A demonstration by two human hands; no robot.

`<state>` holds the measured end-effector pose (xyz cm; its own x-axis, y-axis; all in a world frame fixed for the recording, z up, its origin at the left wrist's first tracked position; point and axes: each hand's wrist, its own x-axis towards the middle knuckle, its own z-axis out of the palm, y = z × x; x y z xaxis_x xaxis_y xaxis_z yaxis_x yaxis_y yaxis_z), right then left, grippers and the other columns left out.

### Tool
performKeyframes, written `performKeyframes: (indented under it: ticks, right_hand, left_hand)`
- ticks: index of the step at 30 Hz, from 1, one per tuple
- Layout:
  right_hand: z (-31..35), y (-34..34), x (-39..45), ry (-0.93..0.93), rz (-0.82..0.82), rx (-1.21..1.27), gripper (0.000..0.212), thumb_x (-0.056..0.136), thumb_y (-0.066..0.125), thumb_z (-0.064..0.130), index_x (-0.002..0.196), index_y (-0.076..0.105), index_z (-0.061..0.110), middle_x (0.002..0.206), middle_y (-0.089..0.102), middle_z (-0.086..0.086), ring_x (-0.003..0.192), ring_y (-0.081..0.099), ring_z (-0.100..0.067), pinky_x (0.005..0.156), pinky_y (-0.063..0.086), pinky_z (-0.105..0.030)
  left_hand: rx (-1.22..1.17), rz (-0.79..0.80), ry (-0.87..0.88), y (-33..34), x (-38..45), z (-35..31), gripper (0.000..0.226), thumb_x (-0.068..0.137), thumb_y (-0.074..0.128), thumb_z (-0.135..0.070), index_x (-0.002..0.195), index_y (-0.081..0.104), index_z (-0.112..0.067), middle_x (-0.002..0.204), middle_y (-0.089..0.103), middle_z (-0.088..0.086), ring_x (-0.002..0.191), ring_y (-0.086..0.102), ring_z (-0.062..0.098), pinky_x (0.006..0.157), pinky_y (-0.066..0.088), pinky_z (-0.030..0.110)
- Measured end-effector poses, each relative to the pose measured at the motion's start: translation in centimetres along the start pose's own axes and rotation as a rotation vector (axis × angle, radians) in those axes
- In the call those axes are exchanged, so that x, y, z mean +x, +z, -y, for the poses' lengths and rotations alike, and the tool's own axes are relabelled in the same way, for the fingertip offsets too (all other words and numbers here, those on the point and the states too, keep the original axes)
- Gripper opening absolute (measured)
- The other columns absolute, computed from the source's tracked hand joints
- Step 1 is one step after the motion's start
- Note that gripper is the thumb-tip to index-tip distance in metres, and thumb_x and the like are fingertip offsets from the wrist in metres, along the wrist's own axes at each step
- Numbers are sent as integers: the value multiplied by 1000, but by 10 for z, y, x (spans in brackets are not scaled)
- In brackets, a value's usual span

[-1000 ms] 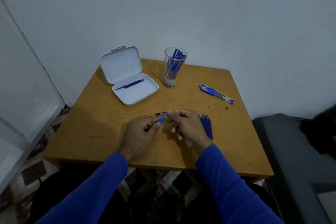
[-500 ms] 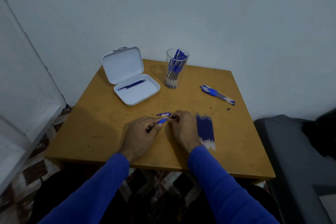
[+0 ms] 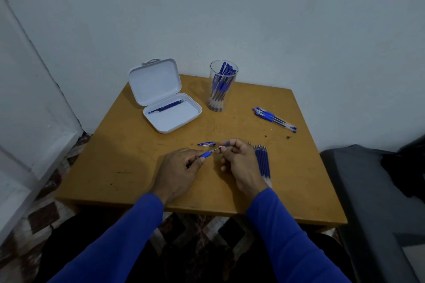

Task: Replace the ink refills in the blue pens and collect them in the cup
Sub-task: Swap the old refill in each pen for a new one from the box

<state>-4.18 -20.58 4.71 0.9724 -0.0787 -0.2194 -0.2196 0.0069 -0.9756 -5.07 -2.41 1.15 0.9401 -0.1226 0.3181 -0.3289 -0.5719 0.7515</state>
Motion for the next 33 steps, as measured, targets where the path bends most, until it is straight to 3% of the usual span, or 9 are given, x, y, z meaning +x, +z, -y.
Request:
performKeyframes:
  ticks: [12,16,20,23,25,27,29,32,33]
  right_hand:
    - [-4,-4,2,-42,128,-145,11,100,58,5,106,67,8,89,70,-5,67,60,-11,61,55,-26]
    - [-5,-4,3,-62,142,-183,12,102,57,11,104,66,5,83,70,-1,66,61,-11,58,55,-26]
    - [-4,1,1,-58,99,-276,39,101,60,37,95,67,-1,73,68,-4,55,61,-11,53,53,-23]
    - [-5,3,2,-65,59,-271,52,96,61,49,96,65,-4,79,72,-14,54,63,-16,54,55,-27]
    - [-5,1,2,-79,61,-217,43,97,64,40,103,61,-2,84,71,-14,58,62,-17,53,55,-28]
    - [-5,-1,2,-95,120,-177,20,100,64,21,110,62,5,88,66,-11,63,61,-16,54,55,-28]
    - [-5,-4,3,-108,188,-164,14,100,60,8,113,65,9,87,63,-7,66,60,-15,57,55,-28]
    - [-5,-5,2,-95,199,-196,14,101,59,14,106,68,4,84,64,-7,65,60,-12,59,55,-24]
    - [-5,-4,2,-86,182,-205,23,101,60,22,101,67,0,80,65,-7,63,60,-13,57,54,-23]
  left_hand:
    - [15,25,-14,0,0,1,25,95,69,-28,119,74,-29,83,63,-23,79,58,-1,64,38,10]
    - [10,38,-13,0,0,2,26,95,68,-29,121,72,-31,85,65,-20,81,59,2,65,41,10]
    - [4,32,-21,0,-1,3,27,95,68,-29,121,73,-30,84,66,-18,79,59,4,64,42,11]
    - [-15,24,-21,0,-1,2,26,94,69,-27,120,74,-28,81,64,-19,76,58,4,63,42,11]
    - [-14,24,-14,0,-1,2,26,94,69,-27,120,74,-27,80,64,-19,76,59,4,63,41,11]
    - [-13,25,-14,-1,-1,1,25,94,69,-27,119,74,-29,81,64,-19,77,59,4,63,42,10]
    - [-16,24,-16,-1,-1,0,24,94,69,-27,118,74,-29,82,65,-19,77,59,4,63,42,11]
    - [-14,24,-7,-1,-1,0,26,95,68,-28,120,73,-31,83,66,-17,76,60,7,64,44,14]
    - [-16,21,-7,-1,-1,0,26,95,68,-28,120,73,-31,83,67,-18,77,60,7,64,44,15]
